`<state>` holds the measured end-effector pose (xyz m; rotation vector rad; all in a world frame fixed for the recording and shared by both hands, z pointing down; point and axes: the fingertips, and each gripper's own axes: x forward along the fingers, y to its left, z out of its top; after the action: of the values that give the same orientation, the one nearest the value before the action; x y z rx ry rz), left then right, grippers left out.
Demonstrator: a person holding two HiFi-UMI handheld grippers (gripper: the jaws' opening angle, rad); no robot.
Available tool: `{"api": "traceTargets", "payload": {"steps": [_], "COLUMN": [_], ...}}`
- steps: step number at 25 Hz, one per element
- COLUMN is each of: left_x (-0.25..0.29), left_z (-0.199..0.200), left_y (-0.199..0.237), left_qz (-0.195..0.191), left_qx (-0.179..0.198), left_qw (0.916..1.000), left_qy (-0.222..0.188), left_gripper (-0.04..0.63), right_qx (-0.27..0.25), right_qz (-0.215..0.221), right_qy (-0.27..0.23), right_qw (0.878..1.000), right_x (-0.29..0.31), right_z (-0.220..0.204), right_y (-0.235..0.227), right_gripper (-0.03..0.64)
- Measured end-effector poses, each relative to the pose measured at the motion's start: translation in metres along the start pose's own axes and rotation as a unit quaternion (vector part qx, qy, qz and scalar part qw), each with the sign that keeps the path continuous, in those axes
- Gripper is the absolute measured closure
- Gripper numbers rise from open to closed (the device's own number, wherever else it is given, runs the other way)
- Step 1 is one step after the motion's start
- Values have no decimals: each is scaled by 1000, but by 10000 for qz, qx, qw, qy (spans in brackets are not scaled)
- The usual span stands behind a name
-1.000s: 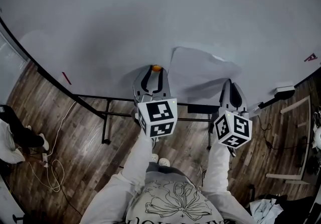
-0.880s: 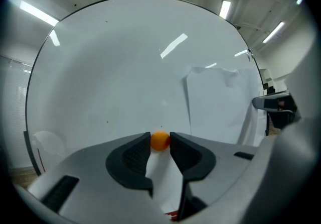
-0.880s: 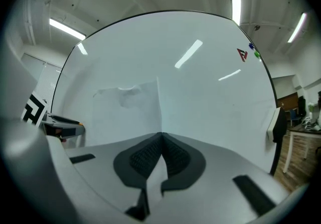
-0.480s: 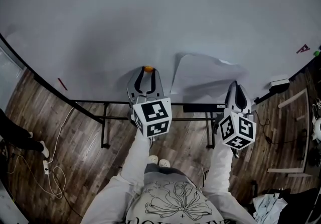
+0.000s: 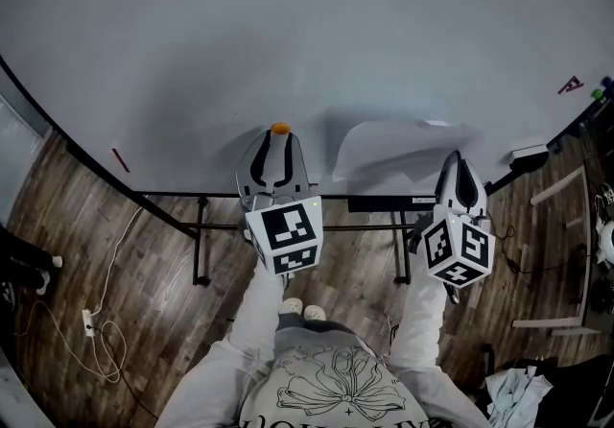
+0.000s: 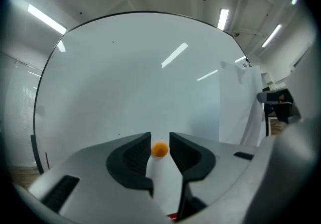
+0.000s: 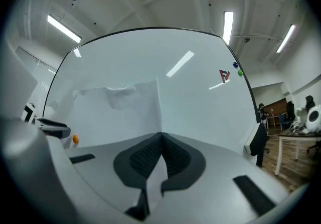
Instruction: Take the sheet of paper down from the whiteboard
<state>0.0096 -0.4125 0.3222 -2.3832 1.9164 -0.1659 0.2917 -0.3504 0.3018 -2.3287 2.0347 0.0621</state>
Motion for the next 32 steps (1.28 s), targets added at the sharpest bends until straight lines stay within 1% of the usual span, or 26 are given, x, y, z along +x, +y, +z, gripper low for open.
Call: {"api": "traceTargets", "payload": {"steps": [7, 18, 32], "left_x": [-16, -30, -32], "left_z": [14, 27, 26], "left_y": [7, 9, 7], "left_qz": [30, -19, -33], "left_qx": [-113, -186, -168], "left_qw": [9998, 9995, 9995], "left_qy": [-147, -264, -262], "left_gripper": [500, 508, 509], "right_qx": [24, 7, 34], "right_qz": [-72, -82, -28], "right_qy": [-164, -286, -279], "right_qw": [9998, 9996, 9996], "right_x": [-9, -16, -17], "right_z": [12, 21, 19], "right_y": [3, 9, 17], "right_gripper": [614, 614, 614]}}
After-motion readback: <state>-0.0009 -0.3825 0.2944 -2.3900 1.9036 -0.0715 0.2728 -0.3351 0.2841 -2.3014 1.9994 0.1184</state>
